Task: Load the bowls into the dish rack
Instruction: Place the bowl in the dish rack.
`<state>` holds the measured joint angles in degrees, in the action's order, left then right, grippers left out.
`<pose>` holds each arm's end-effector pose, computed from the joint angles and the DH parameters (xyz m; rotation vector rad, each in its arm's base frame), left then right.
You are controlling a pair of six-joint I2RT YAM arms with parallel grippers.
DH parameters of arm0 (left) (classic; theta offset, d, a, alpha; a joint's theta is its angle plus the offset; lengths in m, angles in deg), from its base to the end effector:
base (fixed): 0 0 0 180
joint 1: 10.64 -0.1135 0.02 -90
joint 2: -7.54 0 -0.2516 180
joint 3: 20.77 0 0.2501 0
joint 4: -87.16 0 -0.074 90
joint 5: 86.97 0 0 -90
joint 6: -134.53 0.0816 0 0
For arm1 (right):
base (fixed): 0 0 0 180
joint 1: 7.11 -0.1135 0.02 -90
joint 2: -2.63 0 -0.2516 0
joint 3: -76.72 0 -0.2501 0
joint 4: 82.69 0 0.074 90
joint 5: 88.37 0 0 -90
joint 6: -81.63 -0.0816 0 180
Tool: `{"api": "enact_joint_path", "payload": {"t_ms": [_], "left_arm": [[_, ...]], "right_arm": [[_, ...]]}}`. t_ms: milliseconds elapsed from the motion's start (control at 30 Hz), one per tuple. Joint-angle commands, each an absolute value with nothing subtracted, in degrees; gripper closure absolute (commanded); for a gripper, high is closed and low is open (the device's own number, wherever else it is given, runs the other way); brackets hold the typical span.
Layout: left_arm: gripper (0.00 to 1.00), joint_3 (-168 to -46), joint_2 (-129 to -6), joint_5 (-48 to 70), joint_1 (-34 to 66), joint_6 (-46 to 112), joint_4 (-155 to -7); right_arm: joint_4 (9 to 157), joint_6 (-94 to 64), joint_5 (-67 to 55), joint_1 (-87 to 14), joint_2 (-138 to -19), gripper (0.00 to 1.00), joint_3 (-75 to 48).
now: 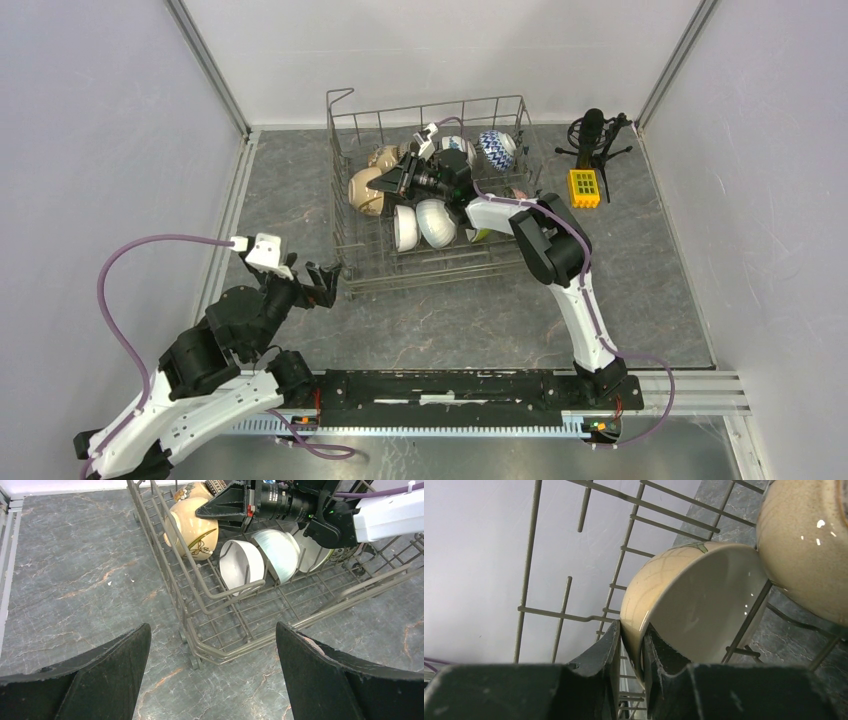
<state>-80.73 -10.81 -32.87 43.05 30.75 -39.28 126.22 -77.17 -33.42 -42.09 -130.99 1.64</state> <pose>0.1009 -0.0565 0.3298 0.1598 1.7418 -0.3057 0.4268 0.3559 0.1761 -0.0227 1.9225 1.8046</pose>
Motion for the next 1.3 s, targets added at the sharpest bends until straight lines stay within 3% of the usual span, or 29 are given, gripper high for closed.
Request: {"api": "enact_joint_path", "payload": {"t_ms": [0,1267], "left_arm": [[0.00,-80.6,-11.9,-33.5,42.7,32.8,-41.6],[0.00,-80.6,-11.9,-33.2,42.2,32.6,-41.4]], "right_arm": [[125.4,-74.2,-30.9,-39.4,-127.4,0.76,-0.4],[102.4,-53.0,-21.6,-38.0,-121.2,0.65,-1.6]]}}
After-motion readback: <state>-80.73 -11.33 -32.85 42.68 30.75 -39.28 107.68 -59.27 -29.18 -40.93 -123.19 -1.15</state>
